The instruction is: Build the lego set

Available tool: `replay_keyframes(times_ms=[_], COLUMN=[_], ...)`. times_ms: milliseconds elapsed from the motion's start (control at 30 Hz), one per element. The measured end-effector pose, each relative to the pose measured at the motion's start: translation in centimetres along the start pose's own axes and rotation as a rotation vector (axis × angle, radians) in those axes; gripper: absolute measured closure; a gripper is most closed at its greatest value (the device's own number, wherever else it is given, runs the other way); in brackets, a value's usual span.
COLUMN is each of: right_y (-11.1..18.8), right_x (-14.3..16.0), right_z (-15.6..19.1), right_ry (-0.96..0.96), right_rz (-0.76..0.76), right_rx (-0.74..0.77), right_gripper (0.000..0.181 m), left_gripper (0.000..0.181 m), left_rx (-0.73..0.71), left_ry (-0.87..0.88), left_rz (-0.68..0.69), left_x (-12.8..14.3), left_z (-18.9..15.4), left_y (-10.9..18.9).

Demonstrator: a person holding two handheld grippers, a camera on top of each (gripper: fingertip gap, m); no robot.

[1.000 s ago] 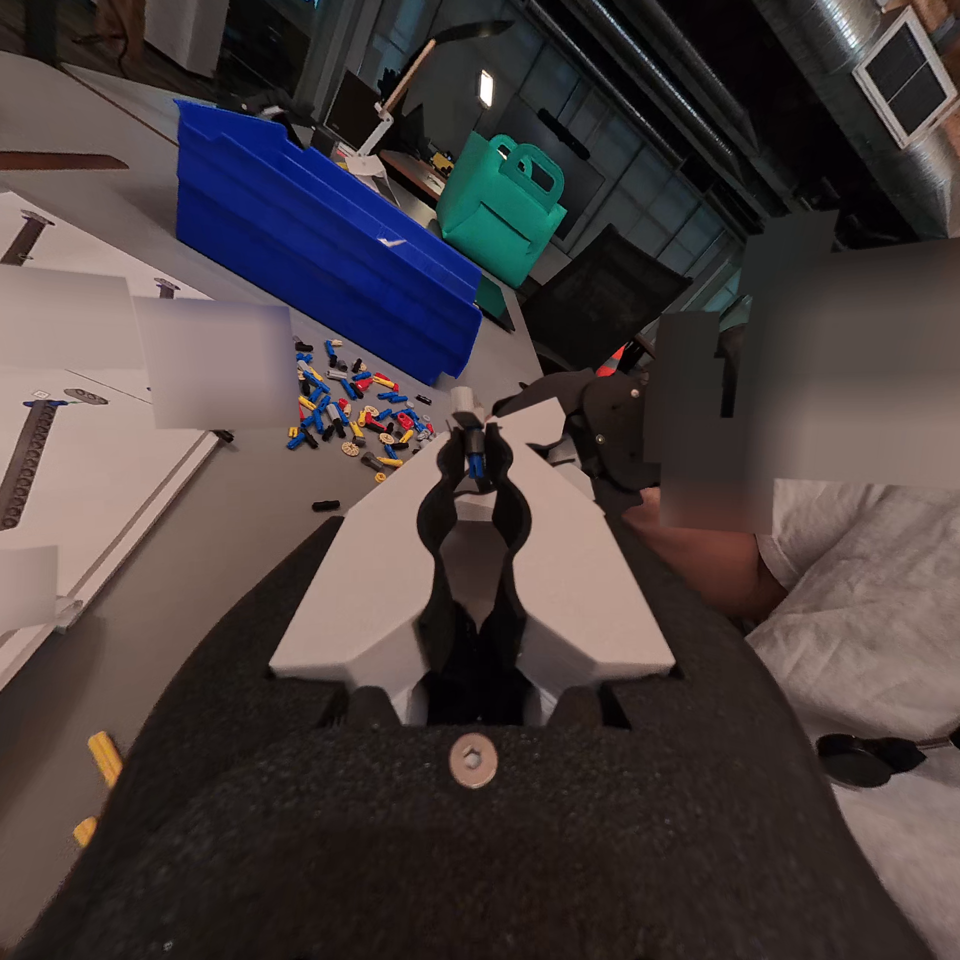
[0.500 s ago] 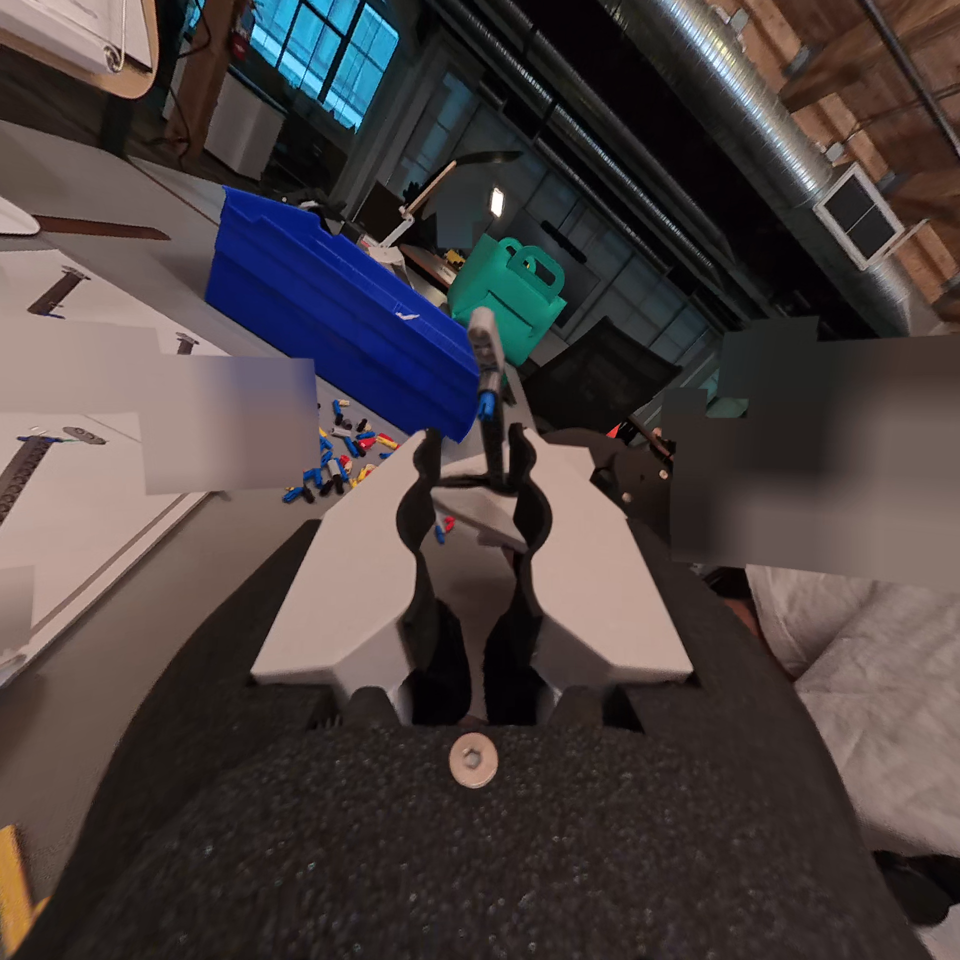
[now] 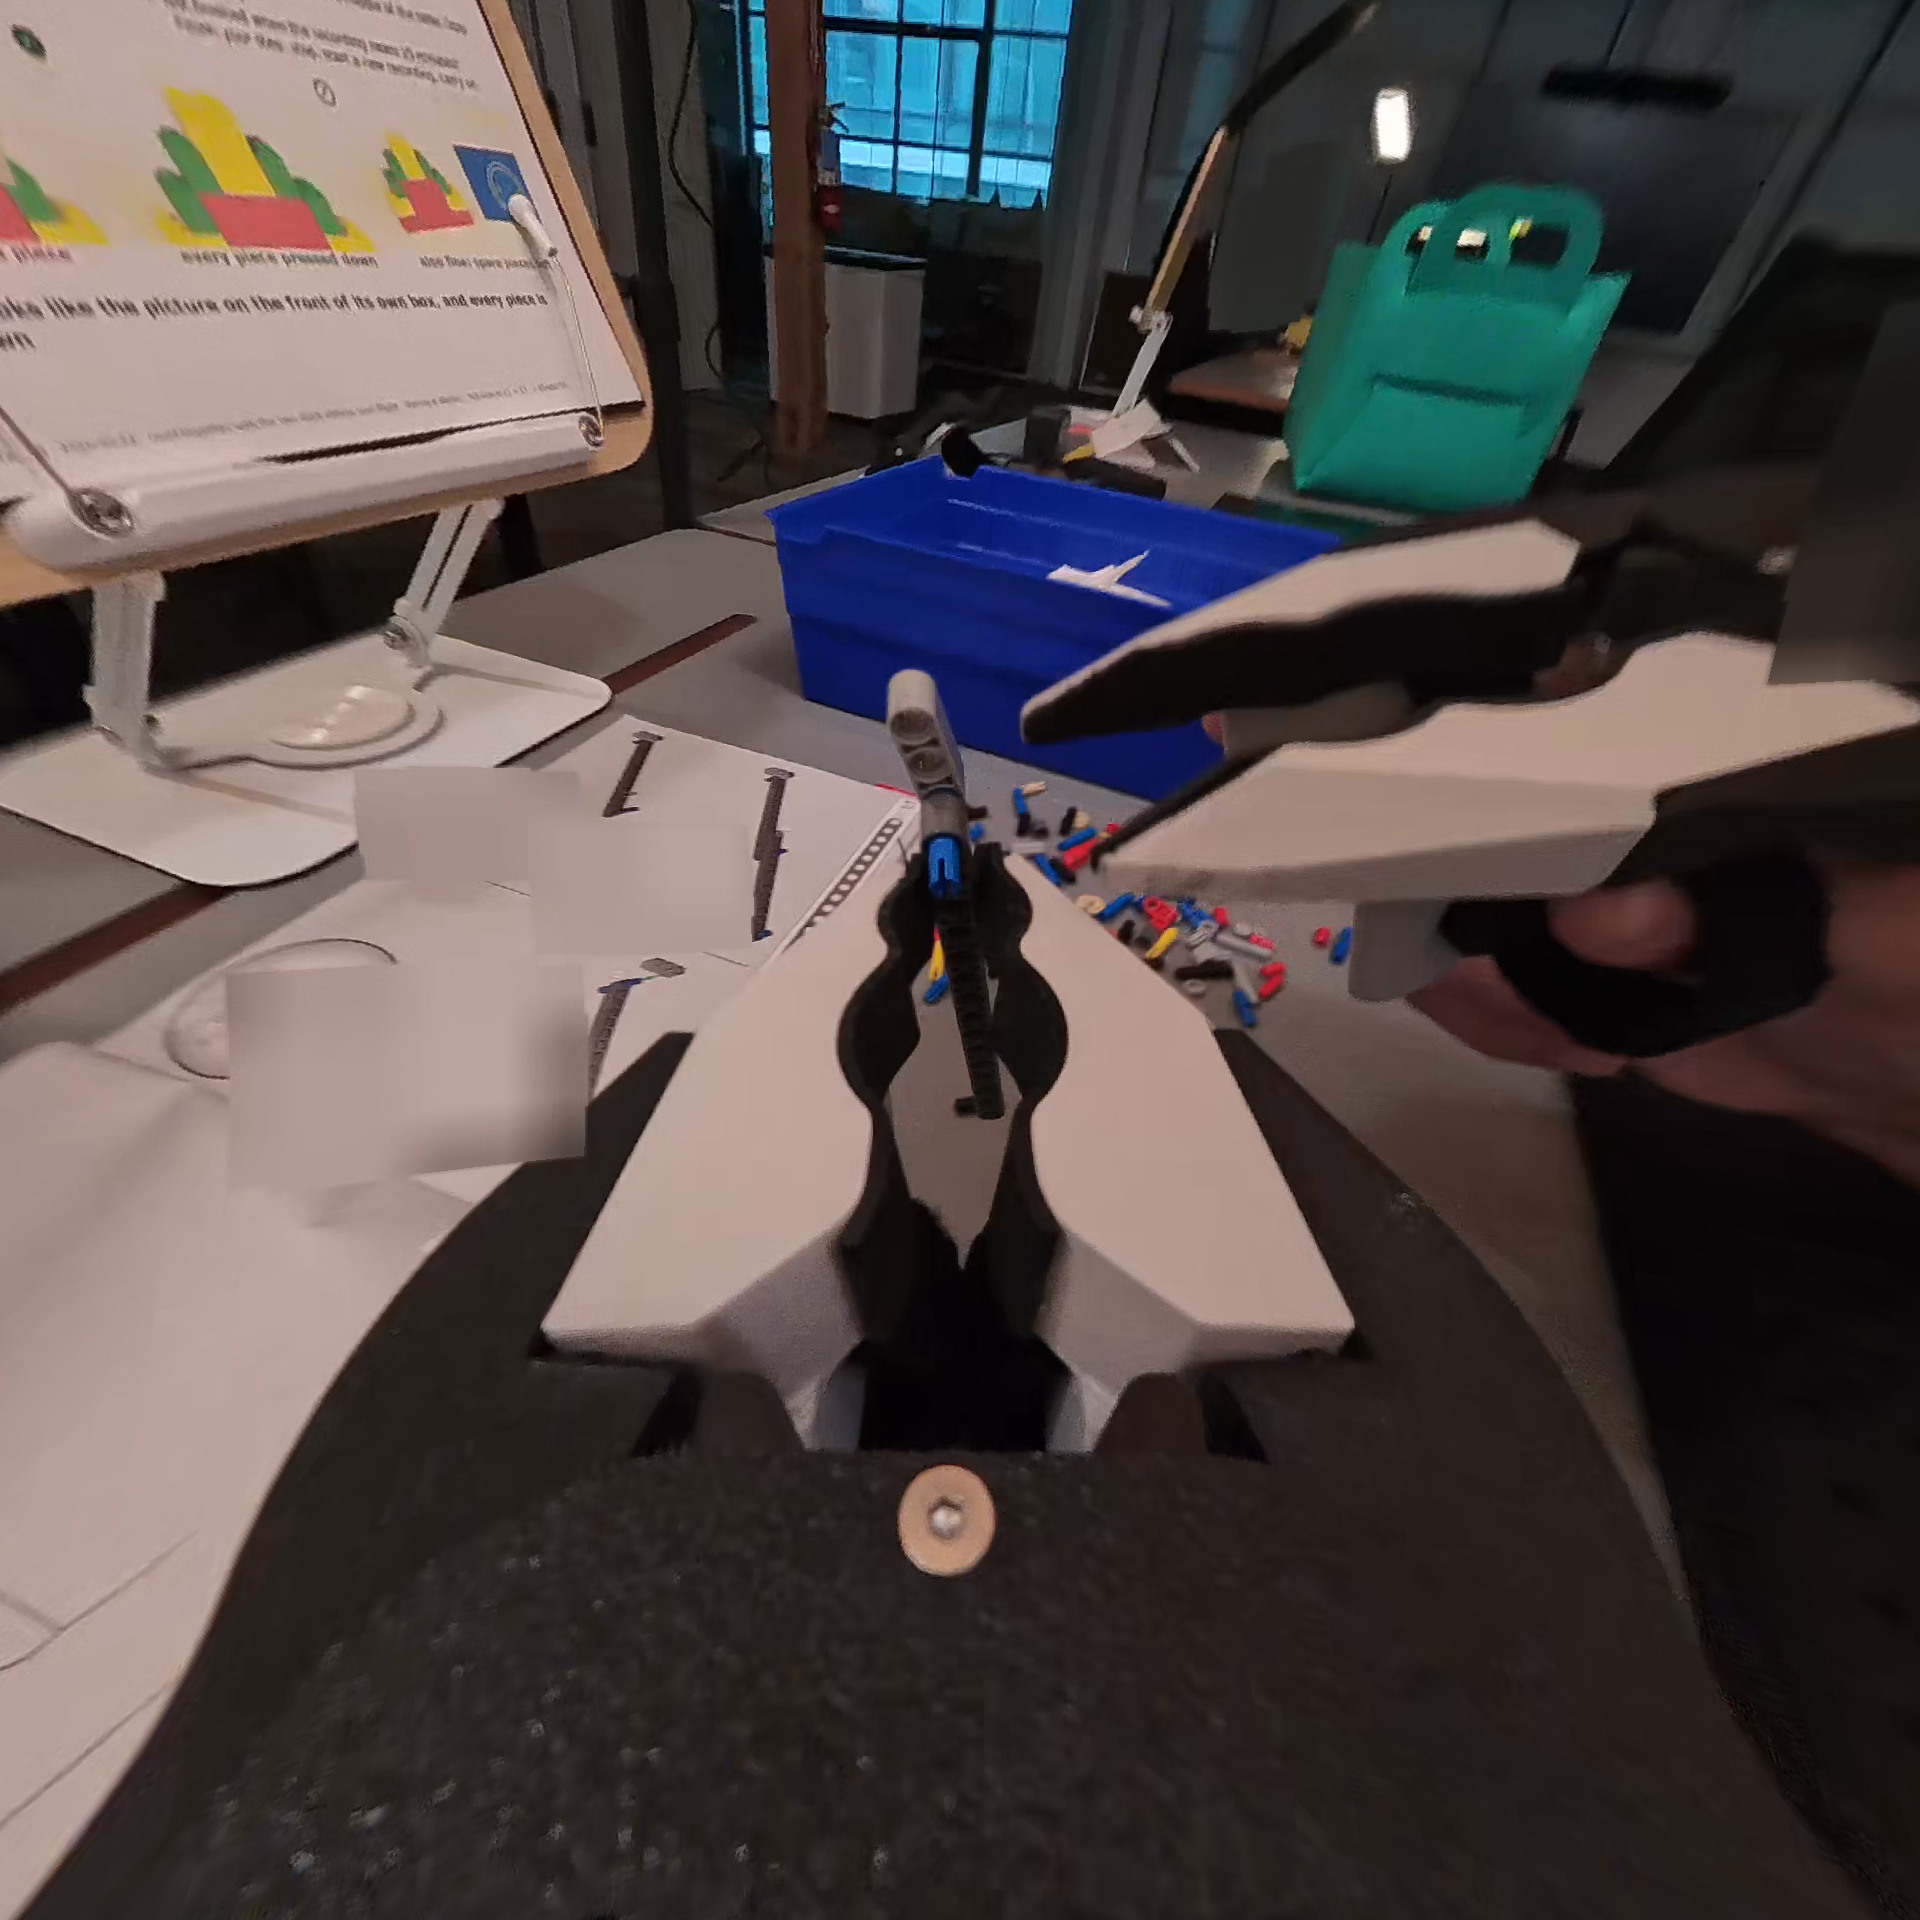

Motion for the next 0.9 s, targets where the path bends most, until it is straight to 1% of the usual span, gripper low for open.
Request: replay_keyframes(times_ms=[33,100,133,233,300,400,567,767,900], right_y=[-0.1,-0.3,-0.5,-1.4,-1.5,-1.6,-1.6,-1.7,-1.7], right_x=[-0.4,-1.1,-1.2,-0.9,-1.0,-0.9,-0.6,-0.5,-0.6], right_z=[0.2,0.6,0.5,0.2,0.4,0.4,0.5,0.3,0.3], right_ry=[0.007,-0.021,-0.033,0.007,0.002,0.025,0.057,0.079,0.073], right_rz=[-0.011,-0.033,-0.019,0.098,0.119,0.132,0.148,0.151,0.108], right_rx=[-0.007,-0.037,-0.027,0.047,0.054,0.079,0.095,0.064,0.064], right_gripper=[0.145,0.146,0.147,0.146,0.148,0.154,0.155,0.157,0.157], left_gripper=[0.175,0.175,0.175,0.176,0.176,0.175,0.175,0.175,0.175], left_rx=[-0.019,-0.063,-0.078,-0.165,-0.226,-0.262,-0.273,-0.296,-0.314], left_ry=[-0.042,-0.125,-0.171,-0.301,-0.402,-0.515,-0.544,-0.579,-0.56], left_rz=[0.002,-0.004,-0.007,-0.045,-0.055,-0.075,-0.059,-0.059,-0.073], left_x=[0.0,0.0,0.0,-0.3,-0.4,-0.4,-0.2,-0.2,-0.5], left_z=[-0.1,-0.3,-0.6,-1.1,-1.4,-2.0,-2.3,-2.4,-2.4], left_y=[0.0,0.1,0.1,0.3,0.4,0.5,0.4,0.4,0.4])
Point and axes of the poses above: each gripper's, where its closed fingertips meet, y back along the fingers, x out of its underside, z = x × y across the jaws, the point moved 10 cm from there along y, back along the fingers, and after that the axes turned 15 degrees about -x, right-handed, at the moved point
